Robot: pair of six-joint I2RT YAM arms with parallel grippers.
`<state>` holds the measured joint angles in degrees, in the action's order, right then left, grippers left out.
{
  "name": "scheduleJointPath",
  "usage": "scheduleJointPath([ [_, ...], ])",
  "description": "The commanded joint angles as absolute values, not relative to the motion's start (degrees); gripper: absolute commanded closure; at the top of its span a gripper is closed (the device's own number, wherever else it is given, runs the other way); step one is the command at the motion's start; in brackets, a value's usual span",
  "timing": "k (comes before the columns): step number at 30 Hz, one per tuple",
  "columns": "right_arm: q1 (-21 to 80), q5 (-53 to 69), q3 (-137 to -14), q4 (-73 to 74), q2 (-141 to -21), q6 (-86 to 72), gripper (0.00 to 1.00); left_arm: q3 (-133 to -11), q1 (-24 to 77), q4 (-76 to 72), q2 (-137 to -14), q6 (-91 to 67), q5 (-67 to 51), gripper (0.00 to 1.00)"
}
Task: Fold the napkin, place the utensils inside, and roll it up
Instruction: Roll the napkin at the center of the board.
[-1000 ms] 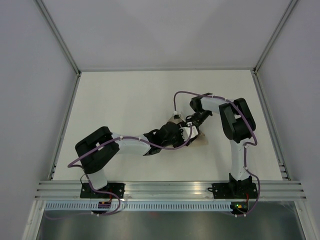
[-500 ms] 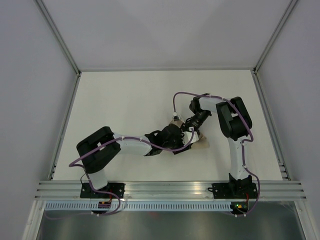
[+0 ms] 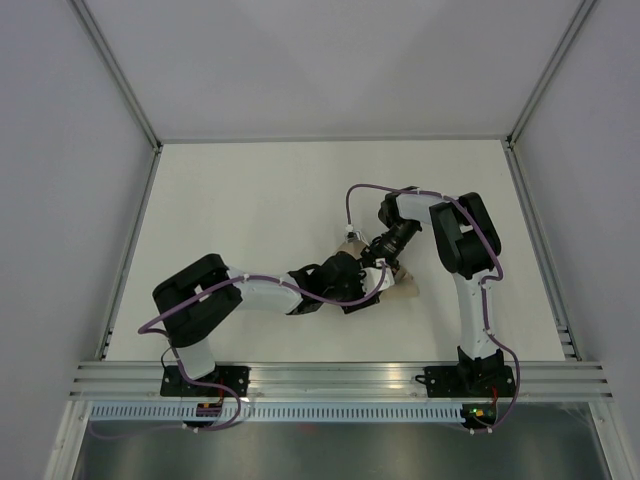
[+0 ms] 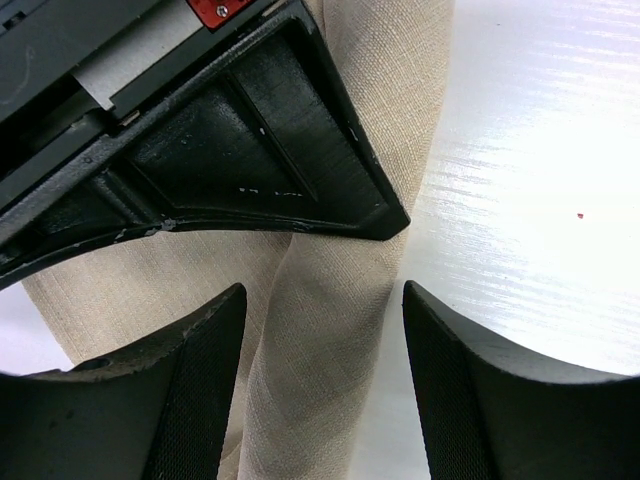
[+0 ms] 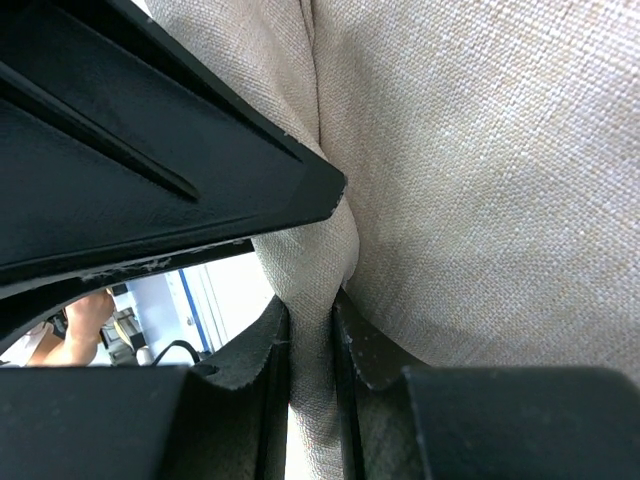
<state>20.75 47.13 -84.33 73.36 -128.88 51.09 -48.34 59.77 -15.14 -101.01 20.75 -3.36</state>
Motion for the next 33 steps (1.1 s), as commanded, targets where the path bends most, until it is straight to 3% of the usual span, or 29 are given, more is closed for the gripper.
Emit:
scheduleJointPath([
  [1, 20.8, 34.0, -83.1, 61.7, -133.2, 53.8, 0.90, -49.1, 60.2, -17.4, -101.9, 22.0, -3.5, 0.31],
  [11, 20.5, 35.3, -83.4, 61.5, -133.1, 53.1, 0.86, -49.7, 60.1, -17.9, -105.2, 20.6, -4.9, 0.37],
  [14, 20.5, 35.7, -83.2, 61.3, -132.5, 52.6, 0.78, -51.0, 60.0, -15.2, -105.7, 20.3, -5.7, 0.48],
  [18, 20.2, 37.4, -82.4, 60.5, -130.3, 51.6, 0.55, -52.5, 59.4, -11.2, -106.1, 19.1, -8.6, 0.82],
  [22, 19.5, 39.6, -80.5, 58.3, -124.9, 49.2, 0.43, -52.9, 57.6, -9.2, -106.7, 16.8, -13.4, 0.97],
  [33, 8.5, 45.4, -76.7, 42.6, -110.1, 33.6, 0.33, -56.8, 51.2, -3.7, -110.3, 12.1, -31.3, 0.98],
])
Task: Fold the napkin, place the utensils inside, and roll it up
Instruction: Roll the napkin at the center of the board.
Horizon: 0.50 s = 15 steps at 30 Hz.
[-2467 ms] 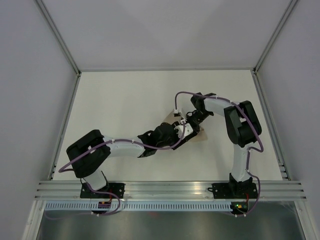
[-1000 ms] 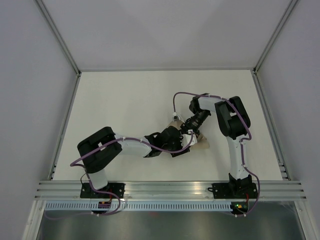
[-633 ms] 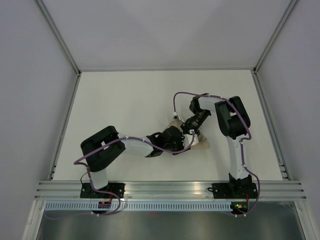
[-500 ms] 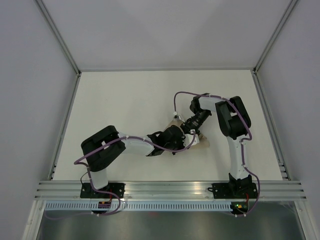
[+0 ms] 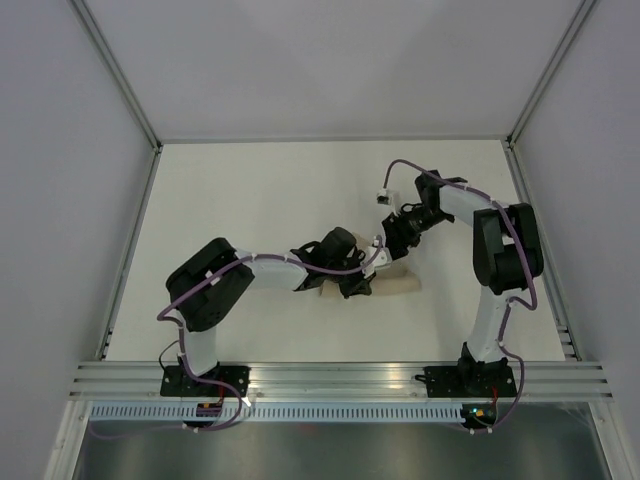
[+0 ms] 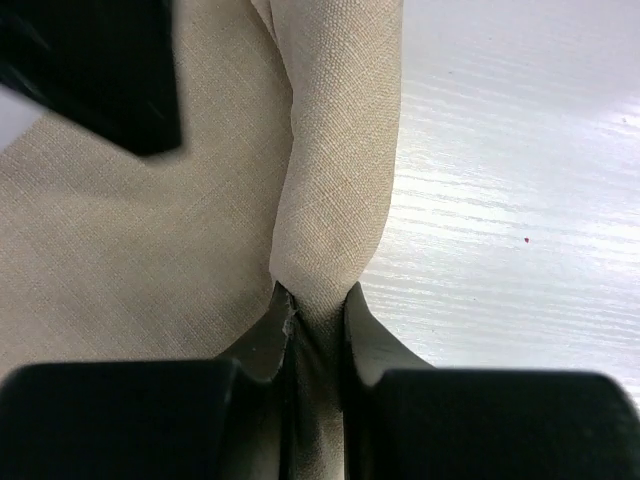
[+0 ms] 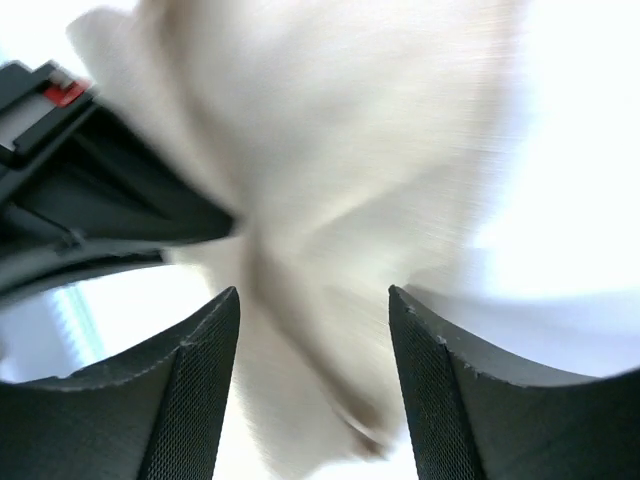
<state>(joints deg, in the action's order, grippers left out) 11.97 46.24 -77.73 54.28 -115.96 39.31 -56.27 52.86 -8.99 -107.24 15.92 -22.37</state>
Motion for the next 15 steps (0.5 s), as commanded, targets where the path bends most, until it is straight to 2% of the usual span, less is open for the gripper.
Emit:
scheduleJointPath([
  [1, 6.7, 45.8, -76.0, 40.9, -109.0, 31.6, 0.33, -57.2, 50.8, -3.2, -110.7, 11.6, -32.3, 0.98],
  [8, 4.0, 44.0, -65.0, 27.3, -95.9, 32.6, 0.33, -61.7, 47.1, 1.2, -115.0, 9.1, -41.5, 0.98],
  [15, 5.4, 42.0, -45.9, 18.4, -76.8, 42.1, 0.30, -65.5, 44.1, 4.8, -117.9, 6.9, -46.8, 0.98],
])
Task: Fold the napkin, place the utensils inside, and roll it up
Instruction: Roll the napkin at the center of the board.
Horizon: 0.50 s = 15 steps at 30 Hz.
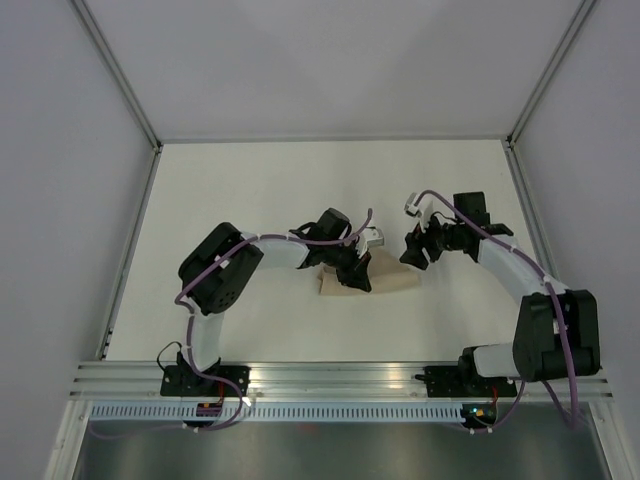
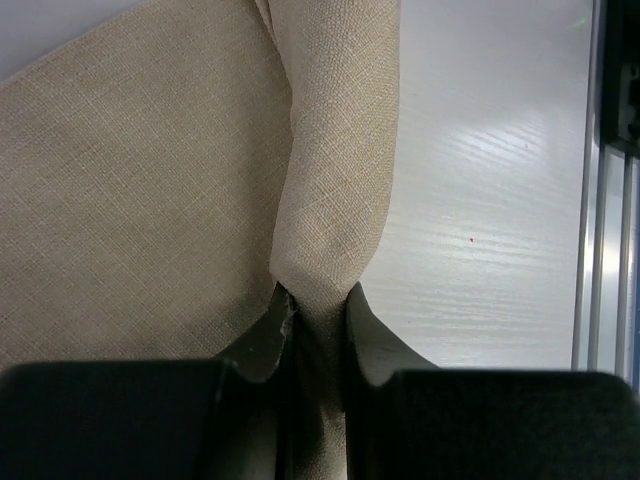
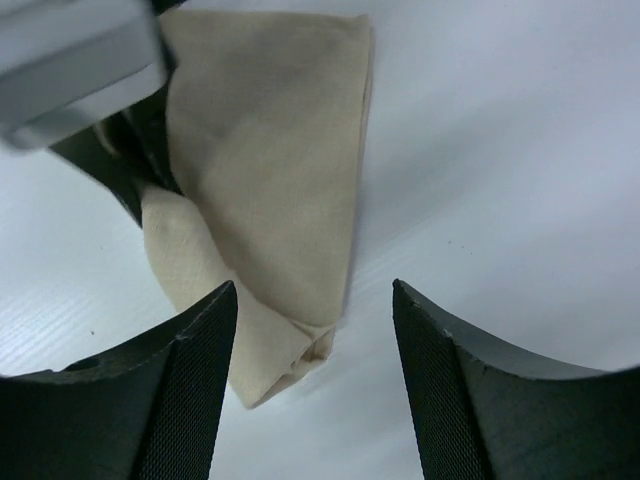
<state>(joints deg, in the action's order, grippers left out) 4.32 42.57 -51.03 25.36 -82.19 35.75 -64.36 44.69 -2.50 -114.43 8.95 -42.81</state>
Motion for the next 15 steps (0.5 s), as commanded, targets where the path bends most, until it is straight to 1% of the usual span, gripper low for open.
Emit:
scheduleJointPath([
  [1, 7.2, 41.1, -44.5, 18.1, -75.5, 43.1, 0.30, -67.0, 44.0, 5.6, -118.3, 6.8, -47.3, 0.98],
  [6, 15.0, 32.1, -35.2, 11.1, -67.7, 43.9, 0.30, -70.7, 43.9, 9.2, -121.3, 6.0, -47.9, 0.98],
  [8, 18.2, 30.5, -33.6, 8.8, -65.8, 43.9, 0.29, -71.0, 43.9, 9.4, -121.6, 5.8, -48.0, 0.98],
  [15, 25.6, 25.4, -30.2, 6.5, -65.3, 45.5, 0.29, -71.5, 43.9, 11.6, -122.8, 5.7, -46.8, 0.98],
])
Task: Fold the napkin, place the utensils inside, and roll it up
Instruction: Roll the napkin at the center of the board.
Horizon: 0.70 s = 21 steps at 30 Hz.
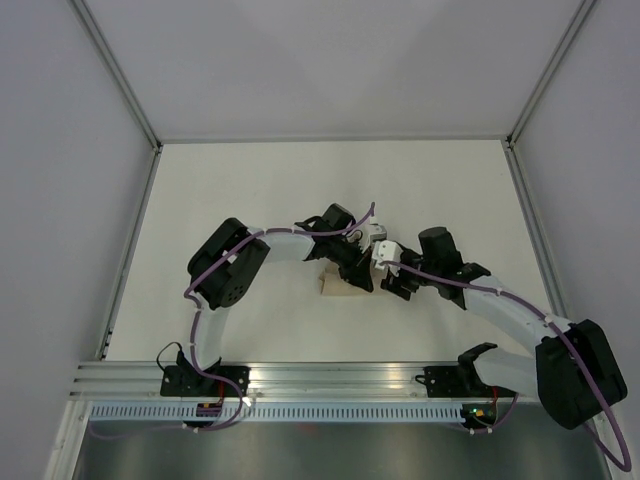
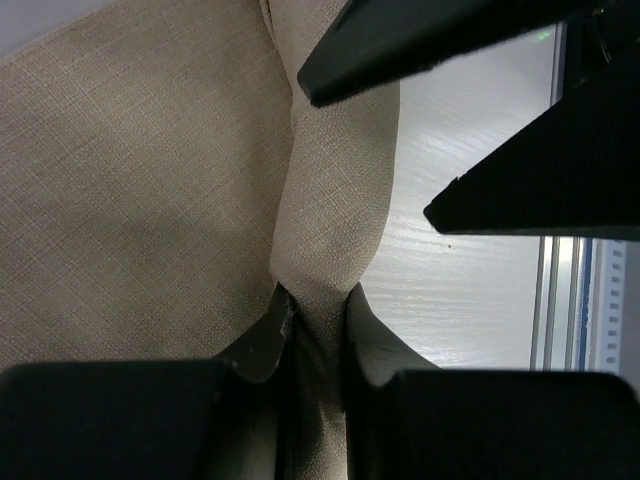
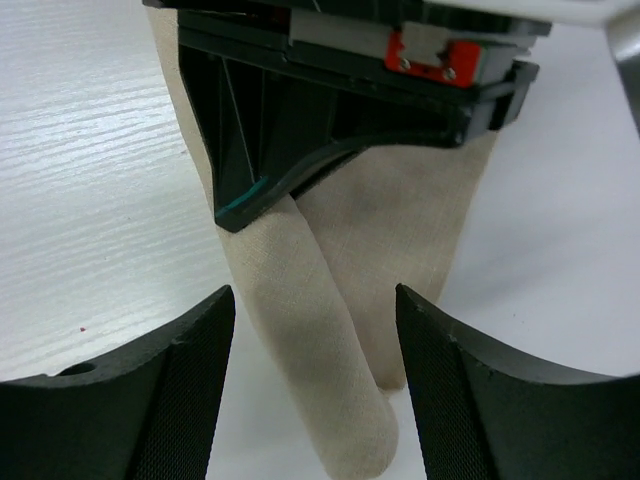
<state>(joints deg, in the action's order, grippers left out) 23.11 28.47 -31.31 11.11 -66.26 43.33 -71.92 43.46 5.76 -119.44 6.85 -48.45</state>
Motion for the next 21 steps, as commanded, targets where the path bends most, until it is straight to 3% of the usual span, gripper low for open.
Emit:
scheduleJointPath([
  [1, 26.5, 24.5, -29.9, 6.3, -65.3, 45.9, 0.29, -71.5, 43.9, 11.9, -122.8, 5.8, -46.5, 0.98],
  [16, 37.1, 10.1, -23.0, -4.9, -69.6, 47.4, 0.31, -71.7, 43.6, 12.0, -123.5, 5.8, -46.8, 0.98],
  [21, 37.4, 9.5, -23.7, -5.5, -71.6, 47.7, 0.42, -71.8, 43.6, 11.8, -123.7, 5.9, -47.9, 0.98],
])
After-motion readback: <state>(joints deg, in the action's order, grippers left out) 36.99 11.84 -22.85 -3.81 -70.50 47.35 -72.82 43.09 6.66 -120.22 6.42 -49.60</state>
